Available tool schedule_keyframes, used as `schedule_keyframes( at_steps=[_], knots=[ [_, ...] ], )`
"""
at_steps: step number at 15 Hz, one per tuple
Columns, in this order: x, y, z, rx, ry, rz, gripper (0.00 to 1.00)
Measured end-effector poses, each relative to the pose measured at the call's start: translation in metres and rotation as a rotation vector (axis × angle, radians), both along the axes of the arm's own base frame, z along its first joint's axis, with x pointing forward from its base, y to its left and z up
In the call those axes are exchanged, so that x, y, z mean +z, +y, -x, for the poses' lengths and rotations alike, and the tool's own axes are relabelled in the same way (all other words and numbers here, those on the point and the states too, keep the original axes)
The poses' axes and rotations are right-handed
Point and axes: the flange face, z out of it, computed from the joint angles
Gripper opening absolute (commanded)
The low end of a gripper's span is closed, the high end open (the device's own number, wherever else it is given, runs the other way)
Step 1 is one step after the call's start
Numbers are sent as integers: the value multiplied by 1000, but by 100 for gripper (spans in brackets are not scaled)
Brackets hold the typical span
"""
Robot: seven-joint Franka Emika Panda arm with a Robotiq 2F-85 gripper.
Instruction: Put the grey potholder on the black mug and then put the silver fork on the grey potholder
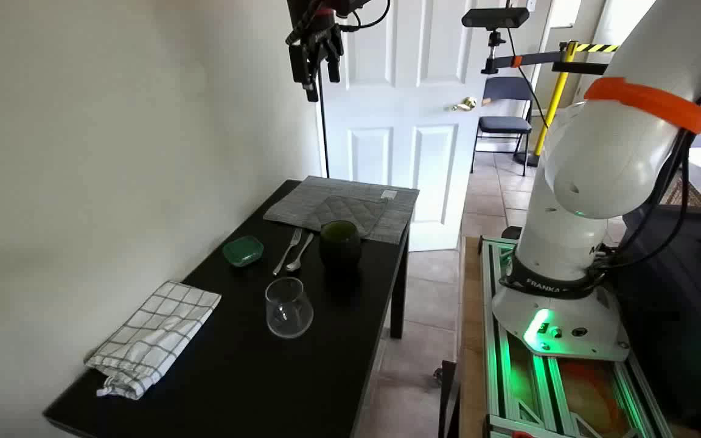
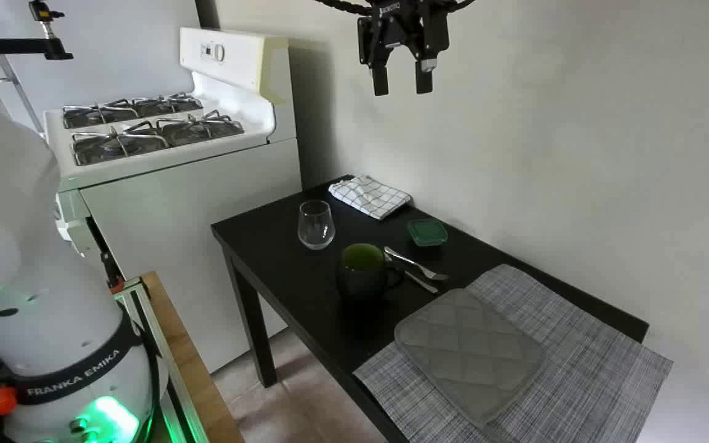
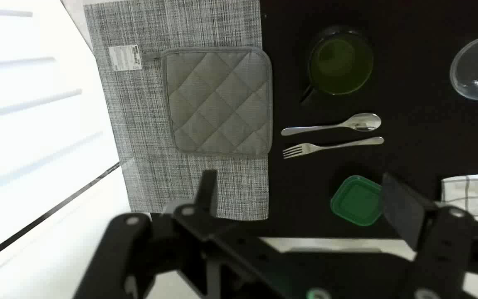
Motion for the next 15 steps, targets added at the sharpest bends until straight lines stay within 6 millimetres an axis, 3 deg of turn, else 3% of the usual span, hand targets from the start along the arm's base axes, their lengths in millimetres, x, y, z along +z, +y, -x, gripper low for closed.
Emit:
schedule_keyframes(
  at_steps=[10, 12, 15],
  knots=[
    [-1, -3, 0, -11, 1, -3, 100],
    [-13, -25, 2, -71, 19, -18, 100],
    [-40, -78, 6, -168, 46, -49, 100]
  ],
)
